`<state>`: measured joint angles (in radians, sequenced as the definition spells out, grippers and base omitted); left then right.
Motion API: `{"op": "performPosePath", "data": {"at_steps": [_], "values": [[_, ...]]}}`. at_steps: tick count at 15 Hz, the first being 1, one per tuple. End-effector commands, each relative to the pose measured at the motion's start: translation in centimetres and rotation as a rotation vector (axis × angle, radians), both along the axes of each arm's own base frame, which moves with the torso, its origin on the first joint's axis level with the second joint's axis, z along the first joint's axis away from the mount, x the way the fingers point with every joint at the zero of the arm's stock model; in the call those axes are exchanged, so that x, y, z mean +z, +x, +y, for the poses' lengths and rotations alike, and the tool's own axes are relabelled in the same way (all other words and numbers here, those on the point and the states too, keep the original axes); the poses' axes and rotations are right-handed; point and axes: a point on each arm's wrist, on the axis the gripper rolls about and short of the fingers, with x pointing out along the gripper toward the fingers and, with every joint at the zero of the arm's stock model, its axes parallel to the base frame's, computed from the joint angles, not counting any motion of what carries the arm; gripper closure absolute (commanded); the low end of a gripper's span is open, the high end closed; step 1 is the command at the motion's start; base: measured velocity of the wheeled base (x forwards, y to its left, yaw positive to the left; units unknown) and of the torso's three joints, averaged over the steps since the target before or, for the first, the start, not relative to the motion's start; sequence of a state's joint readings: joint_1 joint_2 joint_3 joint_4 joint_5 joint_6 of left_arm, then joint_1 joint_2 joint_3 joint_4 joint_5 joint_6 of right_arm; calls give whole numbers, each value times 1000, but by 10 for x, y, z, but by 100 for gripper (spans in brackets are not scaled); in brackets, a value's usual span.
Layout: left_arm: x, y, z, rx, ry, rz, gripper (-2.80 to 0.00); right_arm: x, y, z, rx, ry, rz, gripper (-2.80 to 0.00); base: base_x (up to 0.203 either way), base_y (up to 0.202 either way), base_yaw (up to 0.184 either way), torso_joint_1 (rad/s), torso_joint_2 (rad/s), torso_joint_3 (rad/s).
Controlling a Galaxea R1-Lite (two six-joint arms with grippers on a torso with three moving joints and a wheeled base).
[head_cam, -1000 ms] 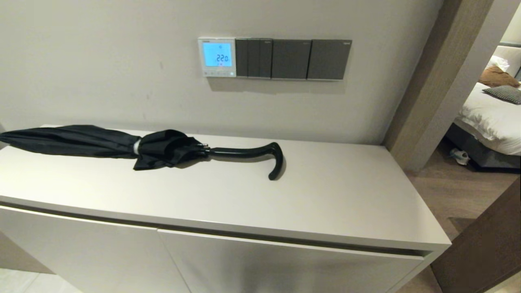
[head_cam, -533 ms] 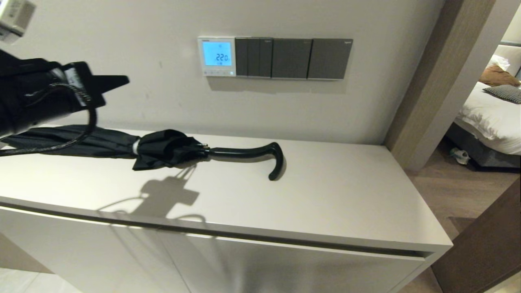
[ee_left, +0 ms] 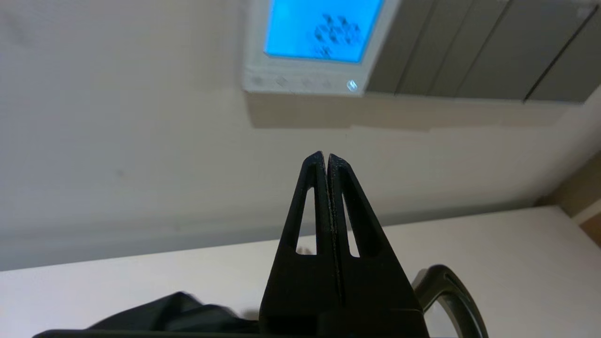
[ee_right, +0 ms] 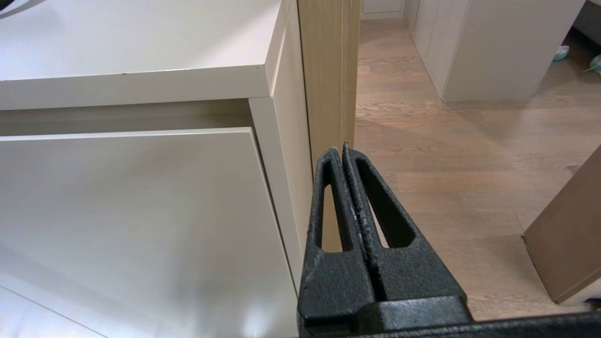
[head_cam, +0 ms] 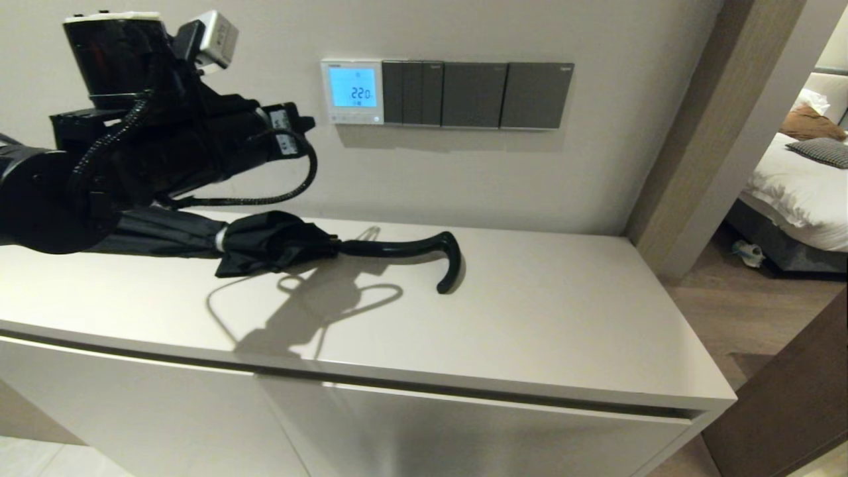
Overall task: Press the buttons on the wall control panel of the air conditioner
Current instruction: Turn off the central air conditioner
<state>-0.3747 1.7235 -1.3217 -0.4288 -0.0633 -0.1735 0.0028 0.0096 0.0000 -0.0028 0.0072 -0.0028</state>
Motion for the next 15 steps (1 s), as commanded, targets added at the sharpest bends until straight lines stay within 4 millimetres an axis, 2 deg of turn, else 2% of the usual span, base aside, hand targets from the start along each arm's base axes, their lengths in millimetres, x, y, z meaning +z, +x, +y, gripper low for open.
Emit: {"op": "performPosePath", "data": {"at_steps": [1, 2, 5, 7, 9, 11, 14, 15], "values": [[-9, 11, -9, -11, 7, 21, 0, 0, 0, 0, 1, 0, 1, 0, 0, 0, 0, 0, 0, 0], [-9, 12, -11, -7, 7, 20, 0, 0, 0, 0, 1, -5, -1, 0, 0, 0, 0, 0, 0, 0], [-14, 37, -32, 26, 5, 6, 0, 0, 0, 0, 1, -5, -1, 0, 0, 0, 0, 0, 0, 0], [-14, 38, -35, 23, 9, 0, 0, 0, 0, 0, 1, -5, -1, 0, 0, 0, 0, 0, 0, 0], [-15, 45, -62, -26, 18, -30, 0, 0, 0, 0, -1, -8, -1, 0, 0, 0, 0, 0, 0, 0], [-16, 42, -72, -47, 22, -36, 0, 0, 0, 0, 1, -8, -2, 0, 0, 0, 0, 0, 0, 0], [-16, 42, -74, -50, 22, -35, 0, 0, 0, 0, 0, -2, -1, 0, 0, 0, 0, 0, 0, 0], [-23, 46, -79, -56, 29, -23, 0, 0, 0, 0, -1, 0, -1, 0, 0, 0, 0, 0, 0, 0]]}}
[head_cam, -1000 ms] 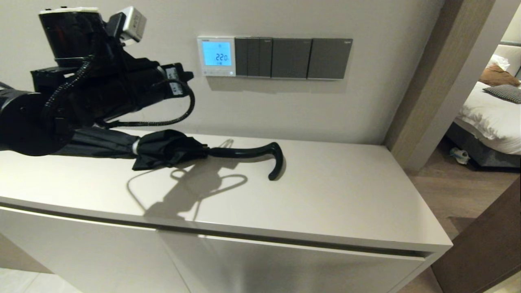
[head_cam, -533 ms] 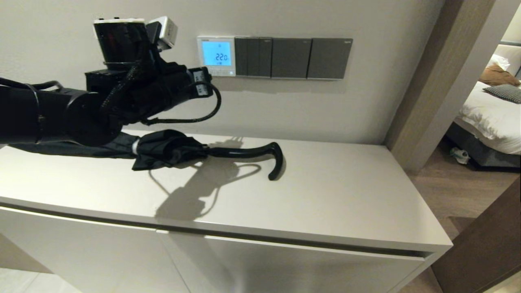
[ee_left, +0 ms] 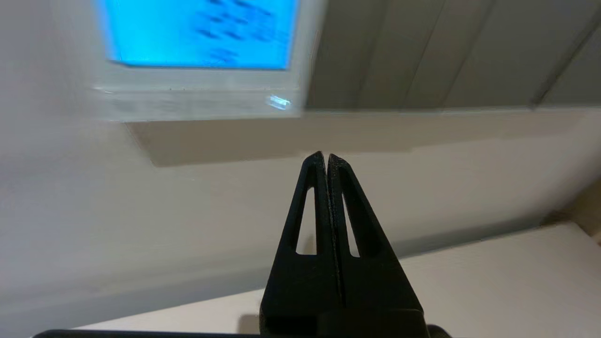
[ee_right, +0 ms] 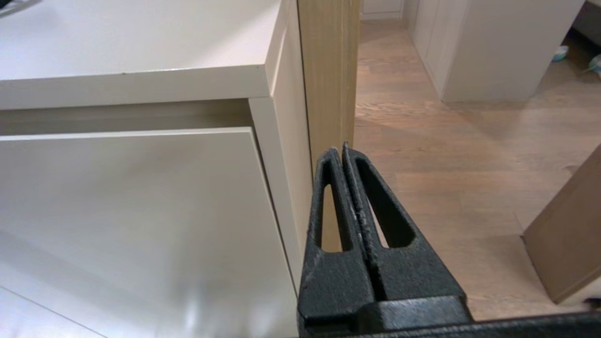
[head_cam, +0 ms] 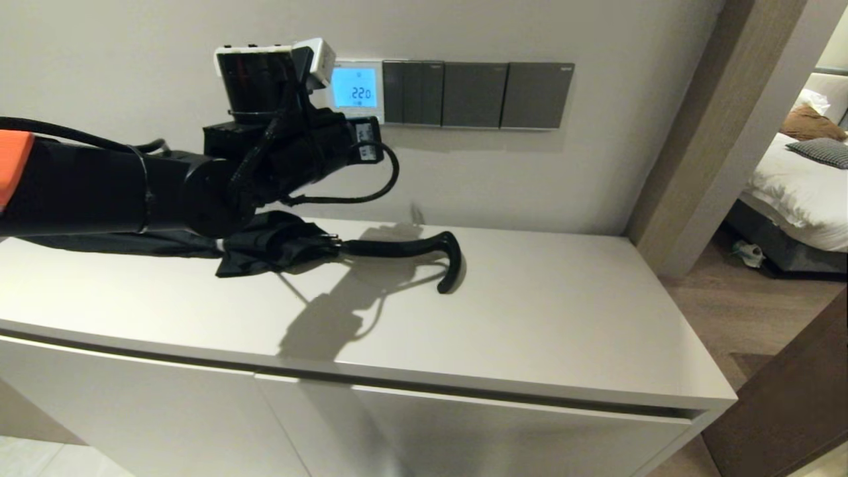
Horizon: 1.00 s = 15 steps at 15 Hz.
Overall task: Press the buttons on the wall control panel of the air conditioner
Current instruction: Turn off the central air conditioner
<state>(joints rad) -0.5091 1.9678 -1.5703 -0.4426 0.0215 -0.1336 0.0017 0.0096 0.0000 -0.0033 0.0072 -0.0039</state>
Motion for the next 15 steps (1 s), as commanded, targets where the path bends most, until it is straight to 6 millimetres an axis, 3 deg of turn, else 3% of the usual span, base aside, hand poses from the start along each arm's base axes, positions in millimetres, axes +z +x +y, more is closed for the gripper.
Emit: {"op": "performPosePath", "data": {"at_steps": [1, 4, 15], "values": [[-4, 3, -7, 7, -1, 5, 0, 0, 0, 0, 0, 1, 0, 0, 0, 0, 0, 0, 0, 0], [-13, 9, -11, 12, 8, 19, 0, 0, 0, 0, 0, 1, 0, 0, 0, 0, 0, 0, 0, 0], [-11, 17, -12, 54, -3, 3, 0, 0, 0, 0, 0, 1, 0, 0, 0, 0, 0, 0, 0, 0]]}}
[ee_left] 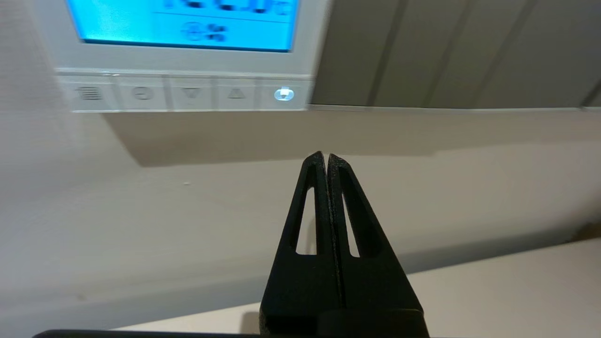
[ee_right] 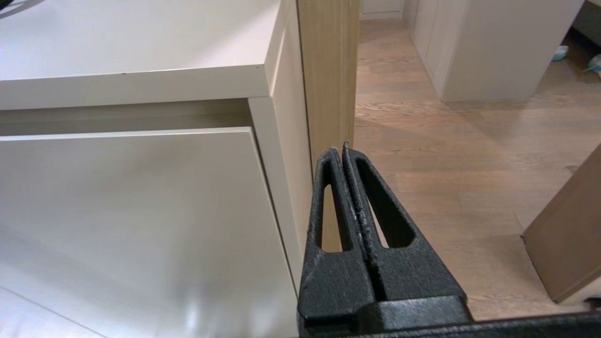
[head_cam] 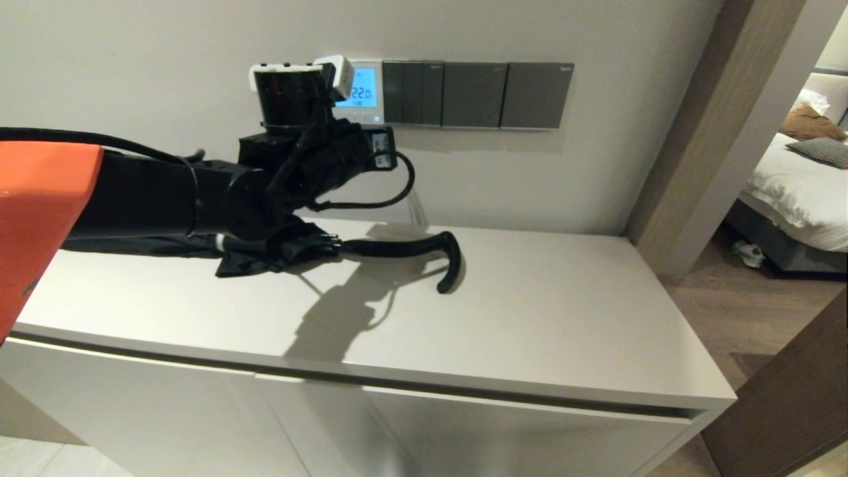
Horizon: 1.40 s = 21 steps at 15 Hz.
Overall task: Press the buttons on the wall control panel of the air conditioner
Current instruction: Turn off the central air conditioner
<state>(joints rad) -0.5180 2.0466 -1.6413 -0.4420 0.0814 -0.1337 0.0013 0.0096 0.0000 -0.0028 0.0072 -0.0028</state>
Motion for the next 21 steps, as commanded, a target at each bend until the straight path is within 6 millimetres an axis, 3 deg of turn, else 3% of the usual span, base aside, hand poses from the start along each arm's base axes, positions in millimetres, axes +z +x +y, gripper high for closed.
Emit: {"op": "performPosePath", "data": {"at_steps": [1, 21], "values": [[7, 1, 3, 19, -17, -20, 0, 0, 0, 0, 1, 0, -1, 0, 0, 0, 0, 0, 0, 0], [3, 22, 5, 88, -33, -35, 0, 0, 0, 0, 1, 0, -1, 0, 0, 0, 0, 0, 0, 0]]}}
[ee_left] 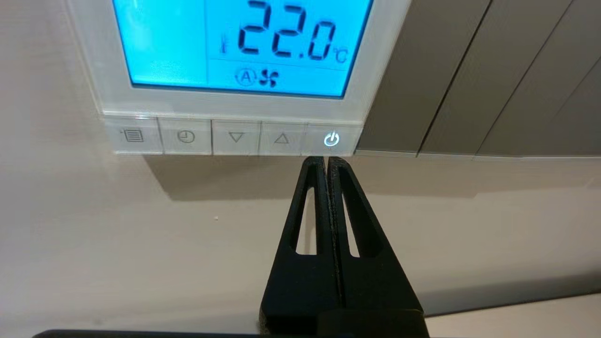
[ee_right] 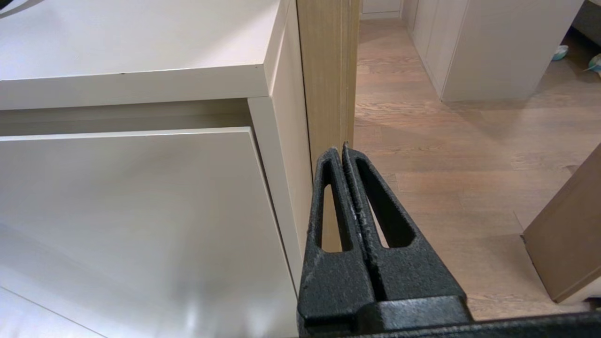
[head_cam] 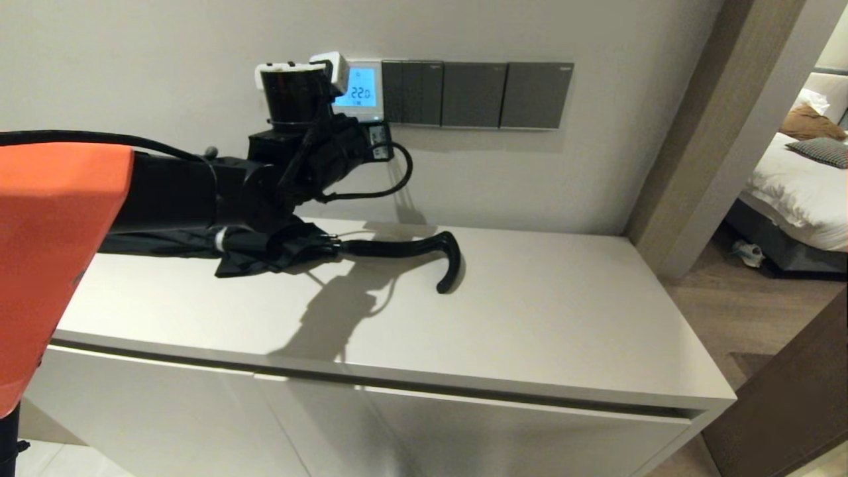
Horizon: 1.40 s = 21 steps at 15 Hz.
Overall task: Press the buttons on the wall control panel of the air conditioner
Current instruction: Turn off the central air conditioner
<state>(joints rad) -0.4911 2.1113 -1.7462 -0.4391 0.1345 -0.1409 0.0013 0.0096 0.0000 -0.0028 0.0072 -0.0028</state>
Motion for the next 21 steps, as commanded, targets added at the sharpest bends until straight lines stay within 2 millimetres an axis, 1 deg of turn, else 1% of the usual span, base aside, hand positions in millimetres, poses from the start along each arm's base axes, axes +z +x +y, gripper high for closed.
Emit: {"op": "performPosePath", "data": {"at_steps": [1, 3, 7, 9, 12, 14, 21], "values": [[2, 1, 2, 8, -7, -6, 0, 0, 0, 0, 1, 0, -1, 0, 0, 0, 0, 0, 0, 0], [5, -5, 5, 8, -8, -5, 0, 0, 0, 0, 1, 0, -1, 0, 0, 0, 0, 0, 0, 0], [5, -5, 5, 8, -9, -6, 0, 0, 0, 0, 1, 0, -1, 0, 0, 0, 0, 0, 0, 0], [9, -14, 8, 0, -11, -17, 0, 0, 0, 0, 1, 0, -1, 0, 0, 0, 0, 0, 0, 0], [9, -15, 7, -4, -11, -19, 0, 0, 0, 0, 1, 0, -1, 0, 0, 0, 0, 0, 0, 0], [9, -25, 1, -31, -6, -14, 0, 0, 0, 0, 1, 0, -1, 0, 0, 0, 0, 0, 0, 0], [7, -23, -2, -36, -6, -17, 0, 0, 0, 0, 1, 0, -1, 0, 0, 0, 0, 0, 0, 0]]}}
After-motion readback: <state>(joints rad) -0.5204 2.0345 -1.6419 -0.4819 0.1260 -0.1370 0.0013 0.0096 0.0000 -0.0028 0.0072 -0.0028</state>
